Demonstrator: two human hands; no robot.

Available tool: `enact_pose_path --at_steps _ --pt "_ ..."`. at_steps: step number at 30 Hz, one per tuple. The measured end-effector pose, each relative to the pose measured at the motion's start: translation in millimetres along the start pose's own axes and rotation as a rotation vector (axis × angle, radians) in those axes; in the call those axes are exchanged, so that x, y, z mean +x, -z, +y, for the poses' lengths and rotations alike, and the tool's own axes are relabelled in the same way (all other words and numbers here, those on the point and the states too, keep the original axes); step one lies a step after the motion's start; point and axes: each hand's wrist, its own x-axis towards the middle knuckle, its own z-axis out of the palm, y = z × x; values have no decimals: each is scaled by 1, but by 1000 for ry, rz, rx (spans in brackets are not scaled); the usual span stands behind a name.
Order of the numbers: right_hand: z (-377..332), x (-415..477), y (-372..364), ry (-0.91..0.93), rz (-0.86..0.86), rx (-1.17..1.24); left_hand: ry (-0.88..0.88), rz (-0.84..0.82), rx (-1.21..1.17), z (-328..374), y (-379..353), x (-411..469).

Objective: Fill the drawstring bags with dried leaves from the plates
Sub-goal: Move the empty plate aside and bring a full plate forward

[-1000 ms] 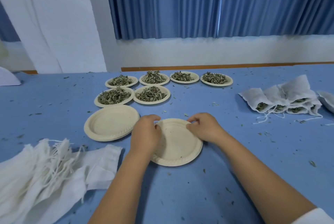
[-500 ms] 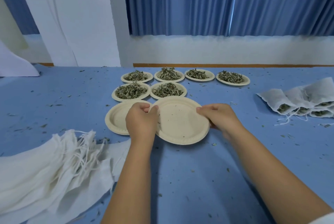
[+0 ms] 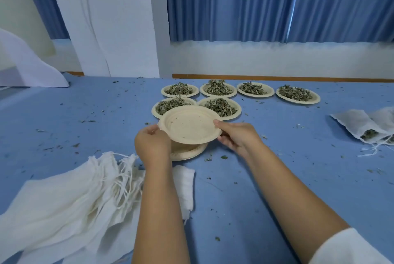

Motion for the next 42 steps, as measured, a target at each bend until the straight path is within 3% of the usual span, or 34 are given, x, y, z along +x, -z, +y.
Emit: enact_pose_path --at_steps 5,12,22,30,33,36,42 --pt "3 6 -7 -64 -56 -3 -1 10 114 -5 4 7" --pt "12 7 -13 -47 -138 -285 -92 -46 367 -2 5 4" --pt "21 12 -13 51 -87 -370 -177 -244 568 -9 -10 -7" --pt "25 21 -11 228 3 -572 -219 -264 667 -11 -14 -10" --pt "23 31 -1 488 177 -783 -284 -307 596 -11 -23 -14" --pt "23 42 2 675 142 -1161 -343 -357 557 -10 -30 -21" --pt "17 61 -7 632 48 -1502 -367 -455 581 -18 -38 -26"
